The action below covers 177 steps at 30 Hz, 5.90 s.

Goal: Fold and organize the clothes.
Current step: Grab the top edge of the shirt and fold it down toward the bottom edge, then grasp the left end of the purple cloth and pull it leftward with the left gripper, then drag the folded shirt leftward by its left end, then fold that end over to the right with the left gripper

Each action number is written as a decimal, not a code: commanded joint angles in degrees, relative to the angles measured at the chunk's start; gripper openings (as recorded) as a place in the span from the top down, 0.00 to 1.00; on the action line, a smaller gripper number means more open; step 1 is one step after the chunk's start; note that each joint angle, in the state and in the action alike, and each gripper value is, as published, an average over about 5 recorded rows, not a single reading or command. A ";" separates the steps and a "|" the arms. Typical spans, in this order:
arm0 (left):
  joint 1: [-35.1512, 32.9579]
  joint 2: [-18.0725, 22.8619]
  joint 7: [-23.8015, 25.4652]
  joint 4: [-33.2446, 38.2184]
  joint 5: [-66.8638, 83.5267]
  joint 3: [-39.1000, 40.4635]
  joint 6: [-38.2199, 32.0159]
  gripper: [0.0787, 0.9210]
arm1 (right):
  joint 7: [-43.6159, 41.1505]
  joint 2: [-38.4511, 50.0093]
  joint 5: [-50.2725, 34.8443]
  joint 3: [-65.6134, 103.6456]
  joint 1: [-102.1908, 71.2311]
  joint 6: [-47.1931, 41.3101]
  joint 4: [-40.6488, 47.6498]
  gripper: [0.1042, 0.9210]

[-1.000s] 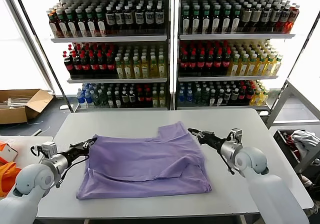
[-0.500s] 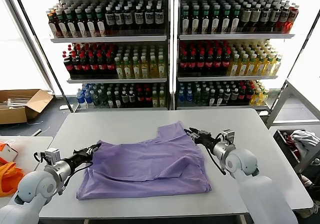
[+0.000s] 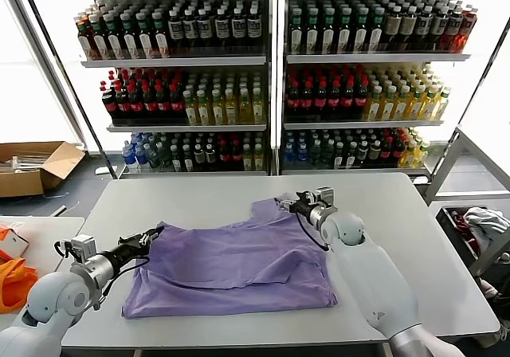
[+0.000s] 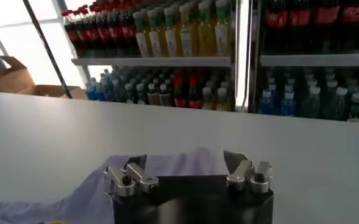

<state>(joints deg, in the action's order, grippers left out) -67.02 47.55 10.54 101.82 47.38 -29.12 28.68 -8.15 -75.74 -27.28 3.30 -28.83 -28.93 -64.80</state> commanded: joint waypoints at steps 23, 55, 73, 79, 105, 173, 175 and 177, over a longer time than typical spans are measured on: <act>-0.13 0.11 0.39 -0.40 0.12 -0.03 -0.12 0.97 | -1.14 1.80 -9.69 -1.02 -2.05 -2.86 -5.01 0.96; -9.91 -1.04 -0.98 7.68 2.59 -7.52 2.75 0.97 | -1.87 16.42 -25.85 20.61 -42.95 0.18 -48.11 1.00; -24.49 -1.09 -1.46 9.26 -5.51 -12.04 2.45 0.92 | -2.77 15.09 -14.17 24.57 -55.87 1.01 -52.30 0.96; -24.56 -1.53 -3.18 10.38 -4.48 -15.90 1.68 0.71 | -3.42 15.37 -11.10 27.99 -56.22 5.05 -52.58 0.76; -21.84 17.31 -33.61 10.60 -14.24 1.75 -15.25 0.12 | -0.53 7.52 4.81 41.54 -68.34 34.76 -55.37 0.12; -7.49 2.74 -13.49 12.46 -23.91 18.01 -10.28 0.97 | 0.18 6.11 0.05 42.79 -70.06 35.19 -59.55 0.12; -6.23 3.98 -13.46 10.47 -24.44 19.44 -10.29 0.97 | 0.06 6.04 0.02 43.00 -70.31 35.19 -59.48 0.12; -4.92 5.19 -13.28 8.83 -24.86 20.01 -10.24 0.96 | -0.05 5.97 0.02 43.25 -70.51 35.23 -59.18 0.12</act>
<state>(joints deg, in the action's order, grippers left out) -78.35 49.28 -3.60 115.19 27.26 -23.28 17.28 -8.21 -69.66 -27.37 46.42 -99.00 6.31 -123.96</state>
